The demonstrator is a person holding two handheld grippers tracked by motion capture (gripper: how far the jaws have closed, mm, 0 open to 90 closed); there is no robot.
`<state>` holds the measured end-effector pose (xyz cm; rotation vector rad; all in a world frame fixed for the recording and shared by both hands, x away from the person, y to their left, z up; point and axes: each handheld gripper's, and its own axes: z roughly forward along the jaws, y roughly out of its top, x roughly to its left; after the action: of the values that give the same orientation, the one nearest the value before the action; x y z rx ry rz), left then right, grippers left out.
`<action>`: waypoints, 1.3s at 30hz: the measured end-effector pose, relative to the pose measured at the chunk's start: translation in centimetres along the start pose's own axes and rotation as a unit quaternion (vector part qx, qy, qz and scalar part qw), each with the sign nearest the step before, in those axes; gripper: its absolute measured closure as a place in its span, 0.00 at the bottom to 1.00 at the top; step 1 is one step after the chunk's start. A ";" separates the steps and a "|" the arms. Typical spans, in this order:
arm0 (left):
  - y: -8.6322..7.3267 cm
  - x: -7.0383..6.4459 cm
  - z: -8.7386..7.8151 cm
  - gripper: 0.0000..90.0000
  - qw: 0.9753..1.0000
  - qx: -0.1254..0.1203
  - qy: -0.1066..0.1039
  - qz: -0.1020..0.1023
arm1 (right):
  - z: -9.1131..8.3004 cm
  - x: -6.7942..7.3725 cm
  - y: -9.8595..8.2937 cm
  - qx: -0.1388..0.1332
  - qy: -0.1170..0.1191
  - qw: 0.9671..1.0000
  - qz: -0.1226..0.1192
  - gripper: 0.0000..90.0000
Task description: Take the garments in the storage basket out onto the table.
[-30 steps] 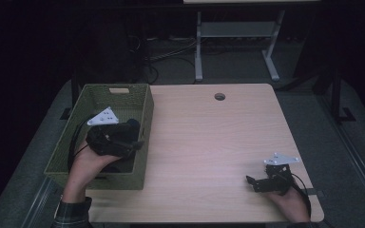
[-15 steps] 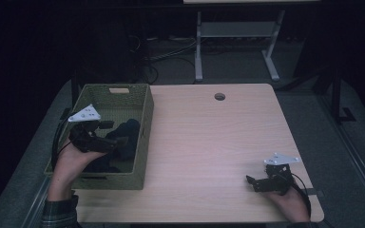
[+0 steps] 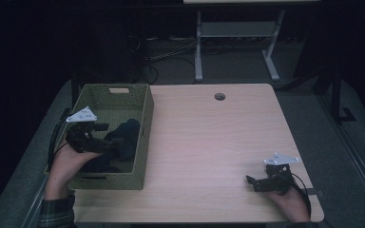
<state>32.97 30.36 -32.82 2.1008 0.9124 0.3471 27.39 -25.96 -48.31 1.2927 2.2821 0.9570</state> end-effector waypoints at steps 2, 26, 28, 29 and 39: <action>-0.2 0.3 0.2 0.16 1.000 0.002 0.001 -0.005 | 0.0 0.0 0.0 0.000 0.000 1.000 0.001 0.01; -2.2 1.9 2.9 0.16 0.998 0.062 -0.008 -0.031 | 0.0 0.0 0.0 0.000 -0.001 1.000 0.001 0.01; -2.2 2.0 3.0 0.16 0.997 0.065 -0.009 -0.032 | 0.0 0.0 0.0 0.000 -0.001 1.000 0.001 0.01; -2.2 2.0 3.0 0.16 0.997 0.067 -0.008 -0.033 | 0.0 0.0 0.0 0.000 -0.001 1.000 0.001 0.01; -2.2 1.9 3.3 0.37 0.996 0.090 -0.014 -0.009 | 0.0 0.0 0.0 0.000 -0.001 1.000 0.001 0.01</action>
<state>34.90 30.81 -36.74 2.2538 0.9768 0.2323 27.39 -25.95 -48.31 1.2944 2.2805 0.9565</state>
